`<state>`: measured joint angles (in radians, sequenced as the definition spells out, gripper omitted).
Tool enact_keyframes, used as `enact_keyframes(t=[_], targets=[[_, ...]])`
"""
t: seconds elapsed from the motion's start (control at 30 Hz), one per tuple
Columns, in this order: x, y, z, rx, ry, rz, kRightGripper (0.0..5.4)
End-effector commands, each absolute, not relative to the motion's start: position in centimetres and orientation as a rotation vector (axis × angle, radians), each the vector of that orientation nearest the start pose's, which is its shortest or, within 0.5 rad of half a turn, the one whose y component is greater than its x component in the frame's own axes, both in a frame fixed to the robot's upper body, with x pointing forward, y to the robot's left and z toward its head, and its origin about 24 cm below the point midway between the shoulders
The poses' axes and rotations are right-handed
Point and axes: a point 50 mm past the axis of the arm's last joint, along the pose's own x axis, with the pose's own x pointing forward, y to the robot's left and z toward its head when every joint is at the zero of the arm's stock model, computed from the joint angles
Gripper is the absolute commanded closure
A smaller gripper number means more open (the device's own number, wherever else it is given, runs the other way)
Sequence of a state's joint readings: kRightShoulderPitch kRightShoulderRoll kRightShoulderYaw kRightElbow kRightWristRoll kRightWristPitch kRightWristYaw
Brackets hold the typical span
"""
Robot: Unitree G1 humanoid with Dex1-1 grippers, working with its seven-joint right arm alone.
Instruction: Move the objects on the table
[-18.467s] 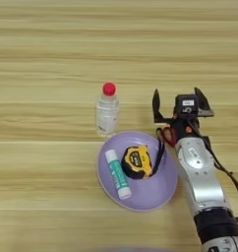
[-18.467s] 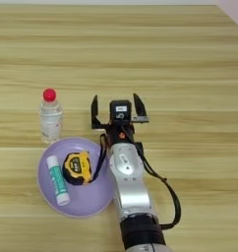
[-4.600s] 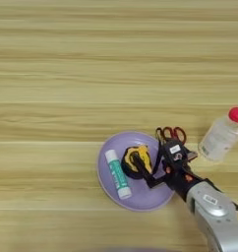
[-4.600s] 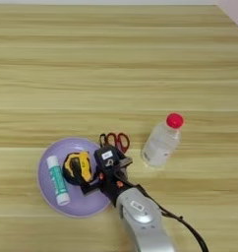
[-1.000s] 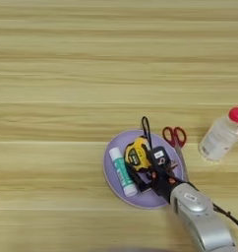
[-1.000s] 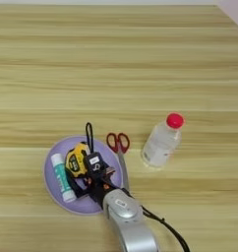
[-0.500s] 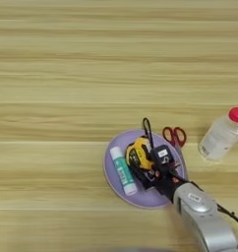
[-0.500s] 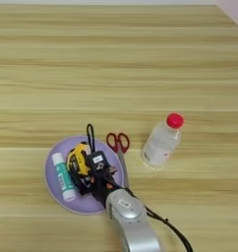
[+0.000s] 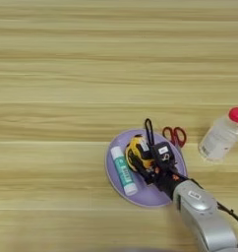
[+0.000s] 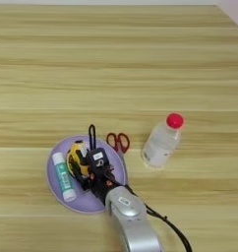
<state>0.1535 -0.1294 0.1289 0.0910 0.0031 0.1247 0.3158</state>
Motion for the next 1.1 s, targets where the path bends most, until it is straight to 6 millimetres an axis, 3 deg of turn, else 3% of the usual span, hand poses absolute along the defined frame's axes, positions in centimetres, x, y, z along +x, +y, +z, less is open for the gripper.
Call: enact_keyframes(t=[0.03,0.83,1.1], targets=[[21.7,-14.1,-1.1,-0.078,0.314,0.394,2.65],[22.5,-13.9,0.8,-0.049,0.222,0.374,2.89],[22.8,-12.8,2.4,-0.015,0.164,0.394,2.89]])
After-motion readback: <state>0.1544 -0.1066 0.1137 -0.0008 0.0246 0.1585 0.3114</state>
